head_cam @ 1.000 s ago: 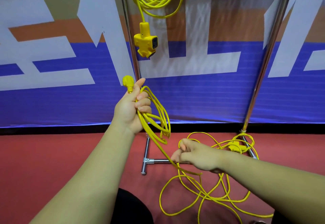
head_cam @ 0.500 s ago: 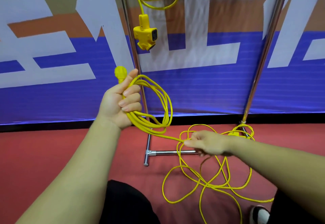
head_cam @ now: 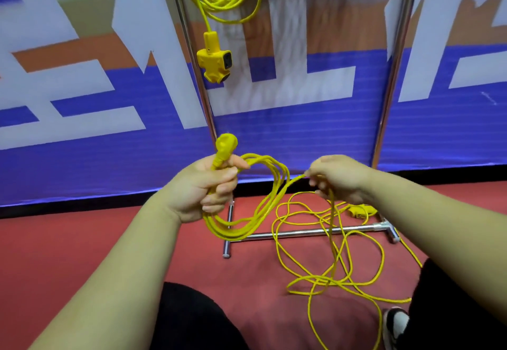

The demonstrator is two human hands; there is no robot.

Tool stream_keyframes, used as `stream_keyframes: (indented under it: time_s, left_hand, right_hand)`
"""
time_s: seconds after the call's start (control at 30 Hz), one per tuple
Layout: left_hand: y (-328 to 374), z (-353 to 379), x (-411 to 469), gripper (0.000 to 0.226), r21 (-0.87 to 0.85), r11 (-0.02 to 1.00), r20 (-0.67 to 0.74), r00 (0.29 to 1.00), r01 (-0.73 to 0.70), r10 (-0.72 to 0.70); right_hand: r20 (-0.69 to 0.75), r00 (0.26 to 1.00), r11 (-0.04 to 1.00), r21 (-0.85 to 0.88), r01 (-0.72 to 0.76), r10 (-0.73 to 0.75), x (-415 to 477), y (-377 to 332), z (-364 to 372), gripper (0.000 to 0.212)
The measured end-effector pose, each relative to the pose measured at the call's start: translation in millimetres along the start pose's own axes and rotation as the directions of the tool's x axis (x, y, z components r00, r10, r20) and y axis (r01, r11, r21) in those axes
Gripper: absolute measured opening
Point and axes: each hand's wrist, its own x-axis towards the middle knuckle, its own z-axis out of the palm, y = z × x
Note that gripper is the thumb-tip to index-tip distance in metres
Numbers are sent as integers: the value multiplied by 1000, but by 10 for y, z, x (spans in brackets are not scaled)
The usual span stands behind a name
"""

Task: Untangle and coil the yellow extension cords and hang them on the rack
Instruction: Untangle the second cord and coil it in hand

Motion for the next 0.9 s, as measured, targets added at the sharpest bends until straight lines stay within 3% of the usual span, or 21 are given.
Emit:
stream_keyframes:
  time_s: [0.07,0.17,0.23,0.3,0.37,0.5,0.67,0.77,0.9]
  left_hand:
    - [-114,80,93,14,123,991,-37,998,46,-42]
    - [-333,245,283,22,331,937,-108,991,115,-83]
    - [-433,322,389,24,362,919,-129,985,154,-114]
    - [-485,412,456,25,371,912,-158,979,178,-127]
    - [-512,457,528,25,333,924,-189,973,187,-129]
    - [-506,484,642,24,178,973,-197,974,144,-108]
    - [-429,436,735,21,-86,996,-215,977,-16,-2]
    - [-437,400,784,14,-34,996,-226,971,-84,75]
    - [-502,452,863,37,97,991,-270,956,-87,110]
  right_hand:
    - [37,999,987,161,6,-12,-111,-179,26,10]
    - [46,995,972,219,81,-93,-202,-357,13,16]
    - [27,991,980,155,126,-132,-209,-431,-7,16]
    - [-12,986,986,-29,167,-167,-198,-484,-33,18]
    - [-21,986,974,-160,160,-165,-183,-513,-53,17]
    - [-34,993,976,-195,101,-110,-127,-565,-77,15]
    - [0,999,981,-188,-51,52,-6,-537,-183,18]
    - [8,995,994,-19,-104,104,69,-515,-181,15]
    - [-46,994,929,362,-75,99,156,-580,-141,5]
